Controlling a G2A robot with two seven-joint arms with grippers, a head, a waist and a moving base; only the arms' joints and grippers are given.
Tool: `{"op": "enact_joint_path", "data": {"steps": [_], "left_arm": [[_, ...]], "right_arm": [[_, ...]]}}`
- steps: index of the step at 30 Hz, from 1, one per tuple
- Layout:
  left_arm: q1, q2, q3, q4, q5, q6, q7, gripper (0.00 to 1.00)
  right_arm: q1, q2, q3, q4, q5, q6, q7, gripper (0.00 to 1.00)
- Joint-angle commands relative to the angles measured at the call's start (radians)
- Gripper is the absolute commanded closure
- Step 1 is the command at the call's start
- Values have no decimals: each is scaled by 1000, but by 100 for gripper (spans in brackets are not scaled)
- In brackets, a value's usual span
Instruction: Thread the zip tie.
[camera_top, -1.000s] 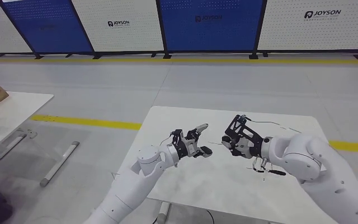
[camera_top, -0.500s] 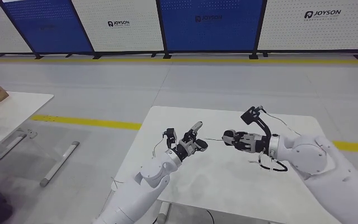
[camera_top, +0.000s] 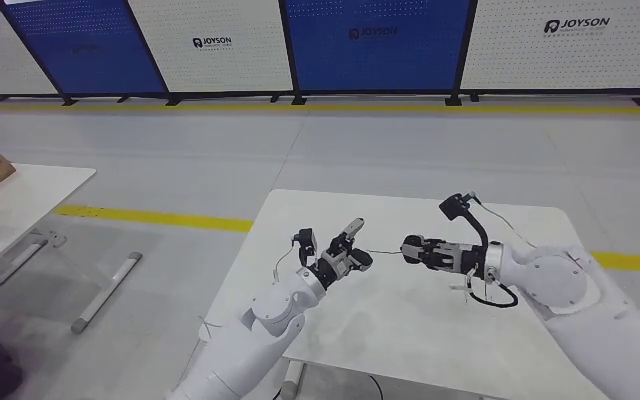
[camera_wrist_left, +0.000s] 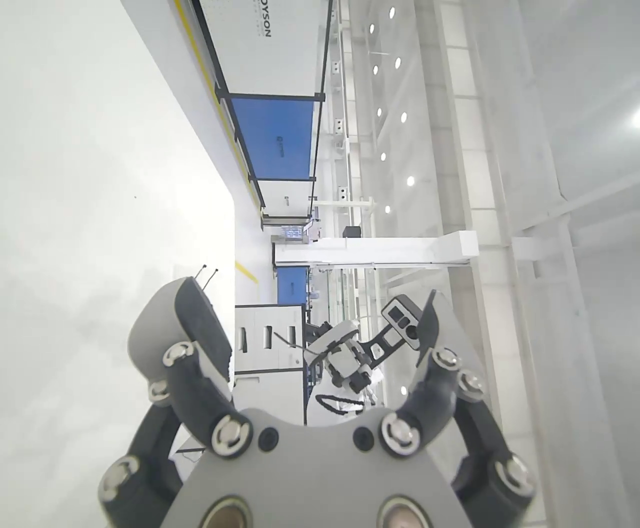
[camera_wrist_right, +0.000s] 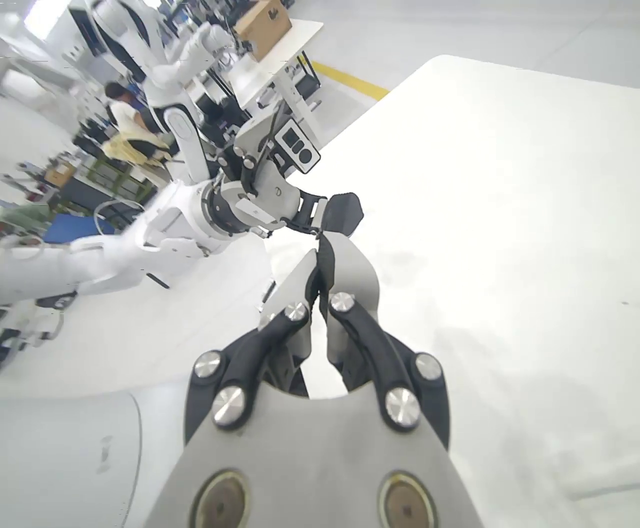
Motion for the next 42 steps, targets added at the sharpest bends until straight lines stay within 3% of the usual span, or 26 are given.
{"op": "enact_joint_path", "data": {"steps": [1,5,15,19,28,34,35,38,41,42], "left_arm": [[3,-2,11,-1,35,-32,6,0],[5,-7,35,-3,92,-97,22,0],[4,-7,38,-1,111,-98,21,0],[11,-11,59,10,196,-146,51,0],[11,-13,64,13,220,-148,65,0],[7,-19,80,20,258,-179,79,0],[7,-20,81,21,259,-181,83,54],[3,-23,83,21,254,-174,95,71],[0,-26,83,23,256,-175,96,99],[-1,-26,83,24,257,-176,96,100]], "right_arm": [[-5,-8,1,34,96,6,0,100],[9,-28,-21,73,154,20,-15,100],[-3,-30,-22,72,149,40,-33,100],[-12,-36,-15,74,167,60,-37,100],[-12,-37,-13,75,166,61,-36,100],[-12,-37,-13,75,166,61,-36,100],[-12,-37,-13,75,166,61,-36,100],[-12,-37,-13,75,166,61,-36,100],[-12,-37,-13,75,166,61,-36,100],[-12,-37,-13,75,166,61,-36,100]]}}
